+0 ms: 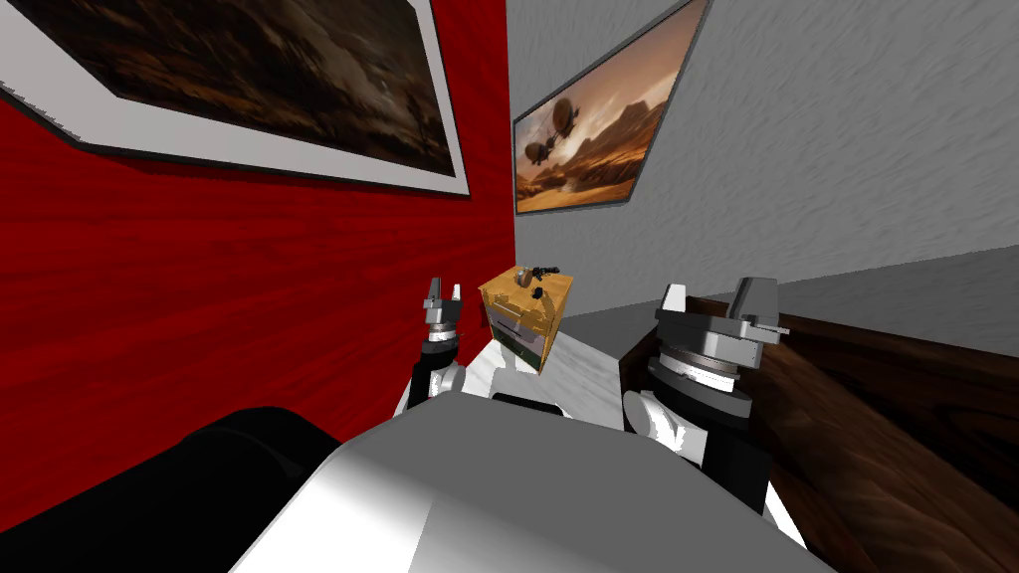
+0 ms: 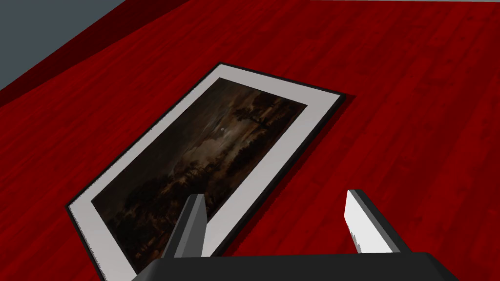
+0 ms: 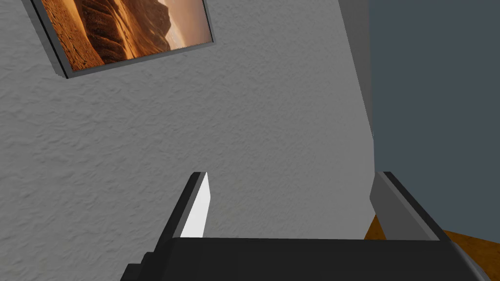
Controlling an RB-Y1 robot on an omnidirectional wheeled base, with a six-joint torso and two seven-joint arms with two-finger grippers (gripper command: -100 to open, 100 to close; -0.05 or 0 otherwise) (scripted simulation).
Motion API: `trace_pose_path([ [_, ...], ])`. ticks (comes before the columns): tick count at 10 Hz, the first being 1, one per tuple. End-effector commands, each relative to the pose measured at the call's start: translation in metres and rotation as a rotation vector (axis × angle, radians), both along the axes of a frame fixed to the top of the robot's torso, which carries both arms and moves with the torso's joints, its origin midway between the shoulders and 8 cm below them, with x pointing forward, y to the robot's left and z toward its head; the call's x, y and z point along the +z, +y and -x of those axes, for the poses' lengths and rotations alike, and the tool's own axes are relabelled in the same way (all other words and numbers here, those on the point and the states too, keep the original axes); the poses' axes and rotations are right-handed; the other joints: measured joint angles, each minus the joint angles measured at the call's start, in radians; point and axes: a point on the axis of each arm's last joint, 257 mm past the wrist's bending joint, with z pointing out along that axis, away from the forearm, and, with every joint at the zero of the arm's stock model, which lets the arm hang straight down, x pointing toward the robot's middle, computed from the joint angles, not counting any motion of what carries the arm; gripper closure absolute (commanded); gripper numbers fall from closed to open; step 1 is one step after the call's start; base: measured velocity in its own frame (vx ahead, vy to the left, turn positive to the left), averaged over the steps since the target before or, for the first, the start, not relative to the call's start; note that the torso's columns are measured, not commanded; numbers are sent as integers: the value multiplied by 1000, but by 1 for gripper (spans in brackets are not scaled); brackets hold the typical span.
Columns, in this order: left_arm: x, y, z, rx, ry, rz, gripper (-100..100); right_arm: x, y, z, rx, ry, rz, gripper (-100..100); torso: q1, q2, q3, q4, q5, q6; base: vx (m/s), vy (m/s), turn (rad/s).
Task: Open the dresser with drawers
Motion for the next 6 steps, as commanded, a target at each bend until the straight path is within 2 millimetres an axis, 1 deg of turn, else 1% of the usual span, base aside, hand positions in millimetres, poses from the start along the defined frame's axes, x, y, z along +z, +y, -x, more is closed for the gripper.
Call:
trace_pose_path([
  [1,0,0,0,0,0,0,0,0,0,0,0,0,0,0,0,40,-82,41,0,0,0,0,0],
  [3,0,0,0,0,0,0,0,0,0,0,0,0,0,0,0,175,-351,176,0,0,0,0,0],
  [6,0,0,0,0,0,0,0,0,0,0,0,0,0,0,0,396,-792,396,0,0,0,0,0],
])
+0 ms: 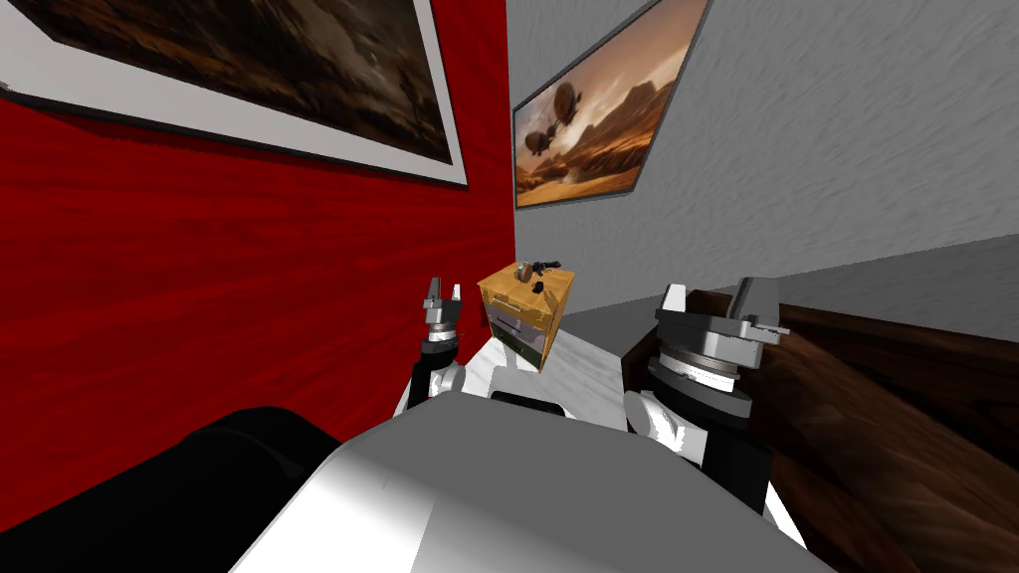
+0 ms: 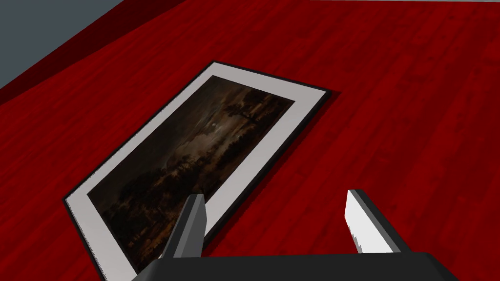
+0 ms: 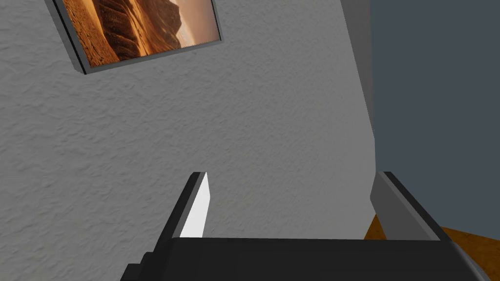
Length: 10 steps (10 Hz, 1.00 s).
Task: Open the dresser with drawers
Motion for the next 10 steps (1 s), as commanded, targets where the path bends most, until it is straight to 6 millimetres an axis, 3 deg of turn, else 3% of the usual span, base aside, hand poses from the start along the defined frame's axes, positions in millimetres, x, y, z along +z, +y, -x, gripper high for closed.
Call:
trace_pose_path([
  [1,0,0,0,0,0,0,0,0,0,0,0,0,0,0,0,74,-147,74,0,0,0,0,0],
  [3,0,0,0,0,0,0,0,0,0,0,0,0,0,0,0,222,-443,221,0,0,0,0,0],
  [4,-4,-5,-2,-16,9,-31,-100,0,0,0,0,0,0,0,0,295,-590,295,0,0,15,6,-14],
  [6,-12,-11,-6,-36,22,-71,-100,0,0,0,0,1,0,0,1,337,-679,338,0,0,33,23,-25],
  [10,-38,-19,-17,-60,46,-124,-100,0,0,0,0,1,0,0,0,342,-684,342,0,0,55,39,-43],
])
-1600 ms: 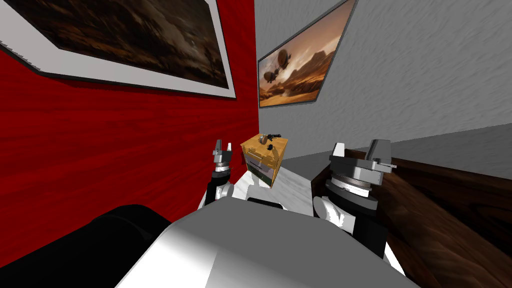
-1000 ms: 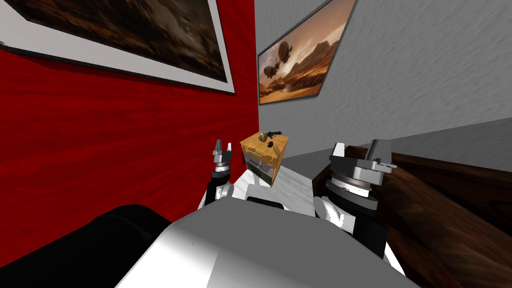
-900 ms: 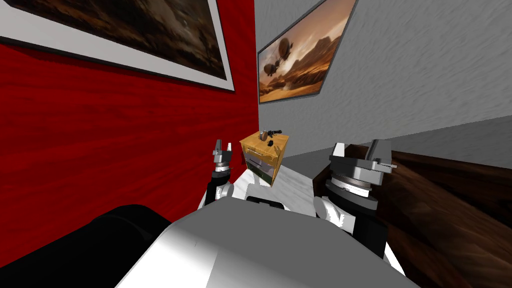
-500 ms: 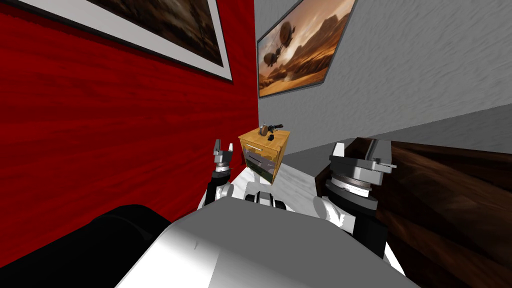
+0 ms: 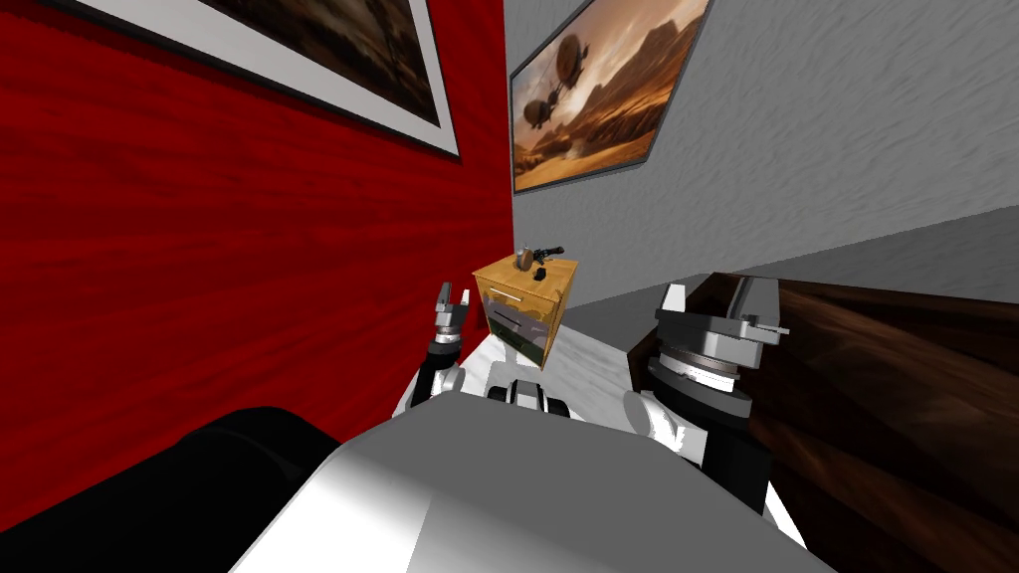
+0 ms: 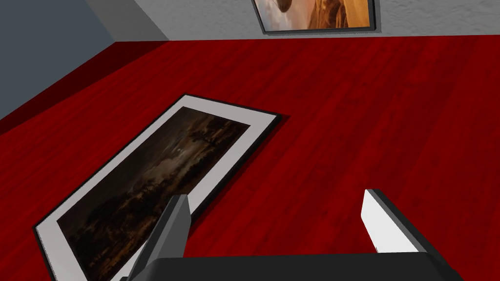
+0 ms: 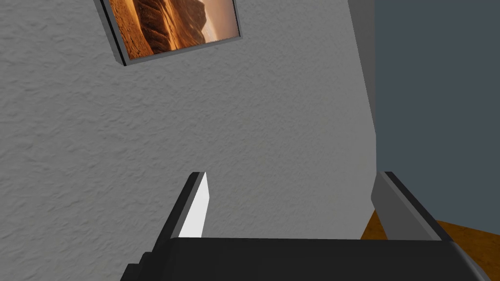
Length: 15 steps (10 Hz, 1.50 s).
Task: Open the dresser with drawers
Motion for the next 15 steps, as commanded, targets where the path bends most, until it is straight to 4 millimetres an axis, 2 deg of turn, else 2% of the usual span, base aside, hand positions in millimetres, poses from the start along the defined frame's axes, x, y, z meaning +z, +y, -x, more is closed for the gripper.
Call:
trace_pose_path([
  [1,-18,-3,-7,-11,13,-27,-100,0,0,0,0,0,0,0,0,0,0,0,0,0,75,52,-63],
  [15,-115,-17,-31,-14,56,-64,-100,0,0,0,0,0,0,0,-1,0,0,0,0,0,81,57,-53],
])
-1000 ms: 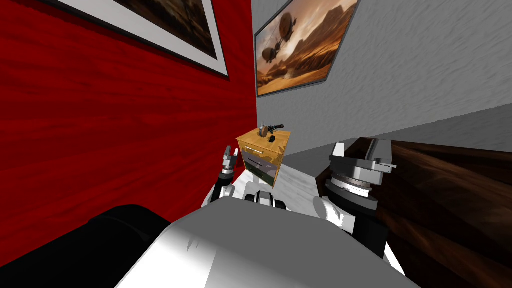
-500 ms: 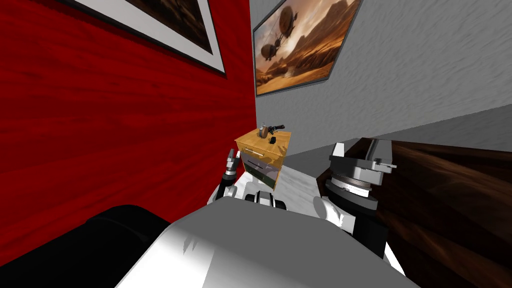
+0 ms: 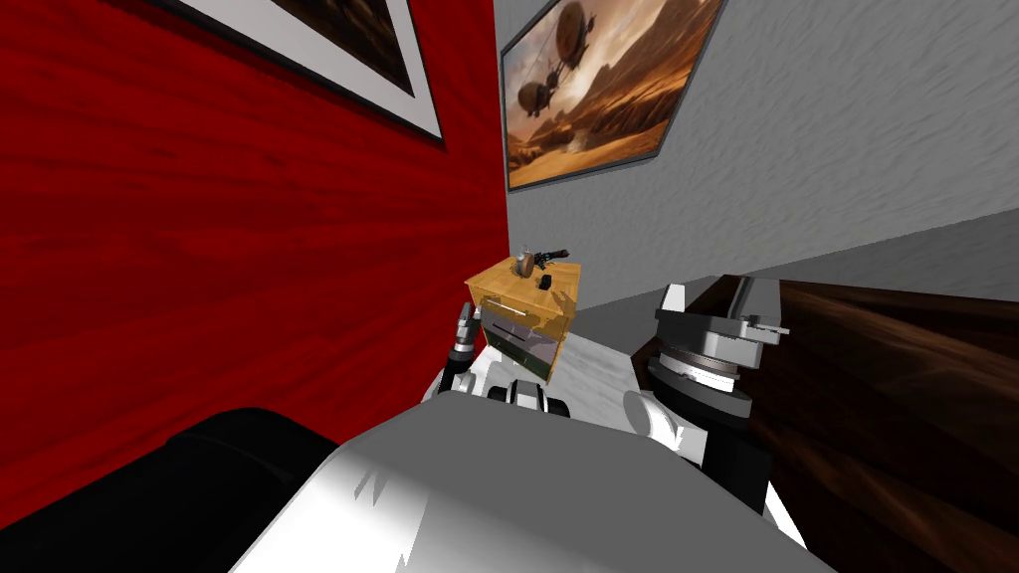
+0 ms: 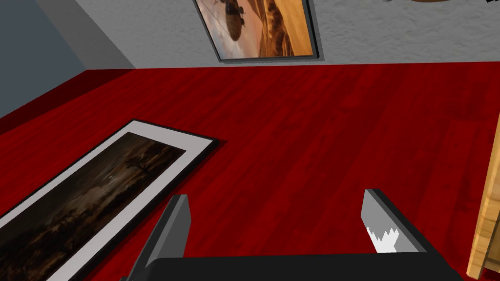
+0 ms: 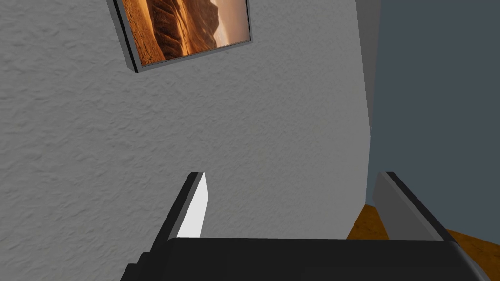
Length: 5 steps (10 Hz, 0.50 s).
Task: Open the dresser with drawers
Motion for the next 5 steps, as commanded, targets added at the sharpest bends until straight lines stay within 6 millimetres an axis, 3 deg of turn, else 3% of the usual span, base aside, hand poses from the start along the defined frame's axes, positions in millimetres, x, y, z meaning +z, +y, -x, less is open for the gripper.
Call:
trace_pose_path([
  [1,-14,-2,-2,1,11,-3,-100,0,0,0,0,0,0,0,0,1,1,1,0,0,51,42,-35],
  [5,-37,-6,-5,1,26,-9,-100,0,0,0,0,0,0,0,1,0,0,0,0,0,54,46,-43],
])
